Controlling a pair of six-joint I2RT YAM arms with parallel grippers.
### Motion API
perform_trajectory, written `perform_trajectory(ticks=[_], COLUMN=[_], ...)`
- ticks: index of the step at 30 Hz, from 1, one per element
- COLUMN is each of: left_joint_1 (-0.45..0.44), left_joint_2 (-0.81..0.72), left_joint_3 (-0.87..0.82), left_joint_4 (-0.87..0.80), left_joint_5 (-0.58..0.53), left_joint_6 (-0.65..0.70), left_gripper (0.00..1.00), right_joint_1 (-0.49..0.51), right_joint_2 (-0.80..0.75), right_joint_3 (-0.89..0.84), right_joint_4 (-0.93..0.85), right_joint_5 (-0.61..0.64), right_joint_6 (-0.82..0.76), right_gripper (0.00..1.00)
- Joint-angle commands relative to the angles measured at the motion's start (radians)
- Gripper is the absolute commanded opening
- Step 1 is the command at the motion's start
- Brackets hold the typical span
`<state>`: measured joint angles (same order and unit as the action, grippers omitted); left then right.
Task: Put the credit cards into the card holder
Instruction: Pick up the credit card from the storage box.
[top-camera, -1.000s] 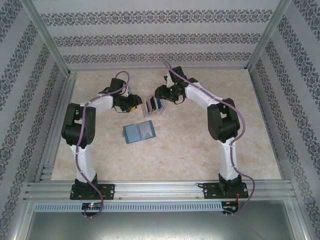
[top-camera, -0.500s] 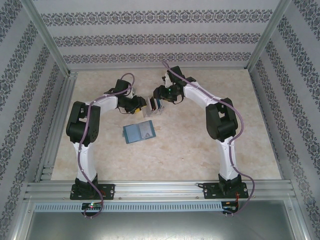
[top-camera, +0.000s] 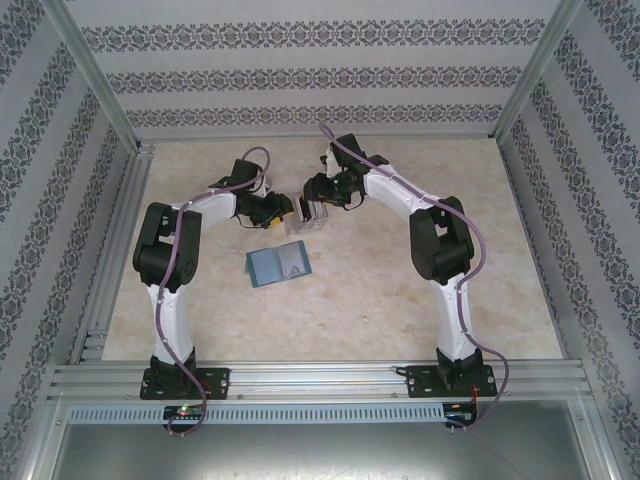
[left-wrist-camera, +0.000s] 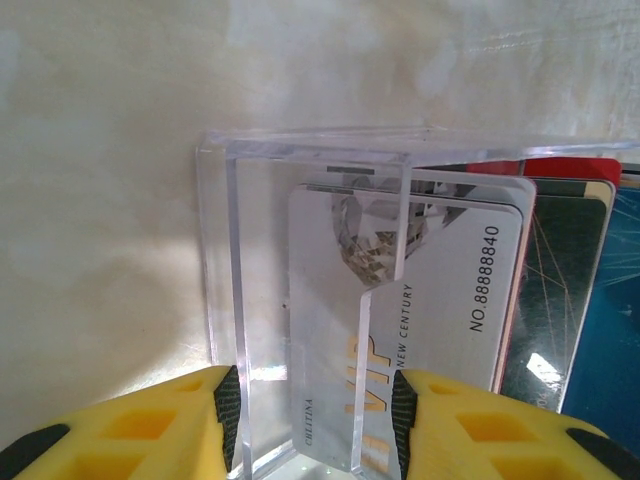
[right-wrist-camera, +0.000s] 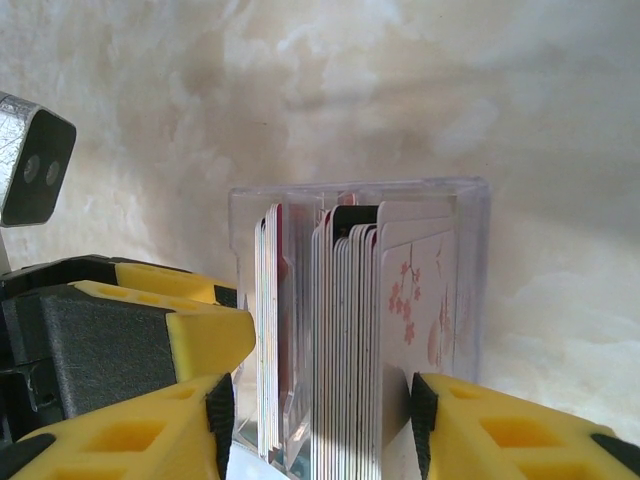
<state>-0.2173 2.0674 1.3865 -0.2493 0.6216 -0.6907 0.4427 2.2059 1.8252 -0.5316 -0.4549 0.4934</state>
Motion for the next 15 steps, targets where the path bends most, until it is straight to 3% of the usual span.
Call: perform_trajectory(ticks=[1, 15], left_joint_1=[-0.017, -0.02], left_joint_2=[0.002, -0.007], left_joint_3=[0.025, 0.026], left_joint_4=[0.017, 0.015], left_joint_5=[0.009, 0.009], left_joint_6=[-0.012, -0.012], left_gripper=[0.46, 0.46], right_joint_1=[0.017, 0.007], right_joint_2=[-0.066, -0.051], right_joint_3=[0.012, 0.025], right_joint_4=[-0.013, -0.031], right_joint_5=[-0.024, -0.016], right_joint_6=[-0.011, -0.015], right_gripper=[0.51, 0.45])
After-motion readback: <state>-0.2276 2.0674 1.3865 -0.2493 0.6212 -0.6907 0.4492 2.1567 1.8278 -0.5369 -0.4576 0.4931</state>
